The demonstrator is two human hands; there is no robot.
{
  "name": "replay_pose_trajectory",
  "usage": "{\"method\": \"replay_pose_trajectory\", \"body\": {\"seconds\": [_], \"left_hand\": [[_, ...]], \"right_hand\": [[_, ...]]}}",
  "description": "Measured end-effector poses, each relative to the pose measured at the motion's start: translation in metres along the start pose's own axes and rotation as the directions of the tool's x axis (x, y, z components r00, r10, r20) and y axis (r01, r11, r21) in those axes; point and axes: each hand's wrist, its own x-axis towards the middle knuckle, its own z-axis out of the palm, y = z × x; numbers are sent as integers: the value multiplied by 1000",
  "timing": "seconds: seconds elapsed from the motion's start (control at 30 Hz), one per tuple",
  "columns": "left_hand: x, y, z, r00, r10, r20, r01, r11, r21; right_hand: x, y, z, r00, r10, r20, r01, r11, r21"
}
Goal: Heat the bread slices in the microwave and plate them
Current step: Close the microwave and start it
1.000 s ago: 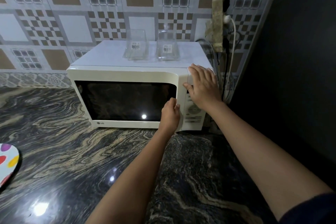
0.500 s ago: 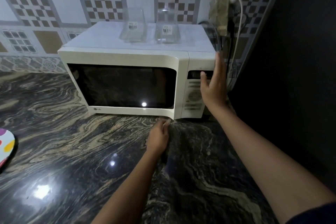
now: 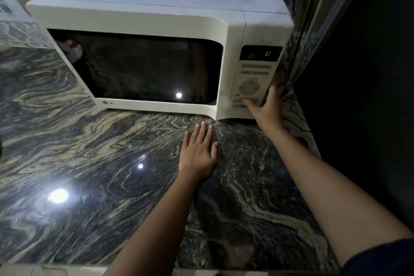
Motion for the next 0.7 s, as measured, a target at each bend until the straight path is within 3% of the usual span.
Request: {"method": "replay_pose_trajectory", "body": {"seconds": [0.4, 0.7], "left_hand": [[-1, 0, -1, 1000, 16, -1, -16, 1000, -11], [-1, 2, -2, 1000, 10, 6, -10, 1000, 19]], "right_hand": [[8, -4, -5, 1000, -19, 6, 19, 998, -62], [5, -22, -9, 994, 81, 80, -68, 985, -156]]}}
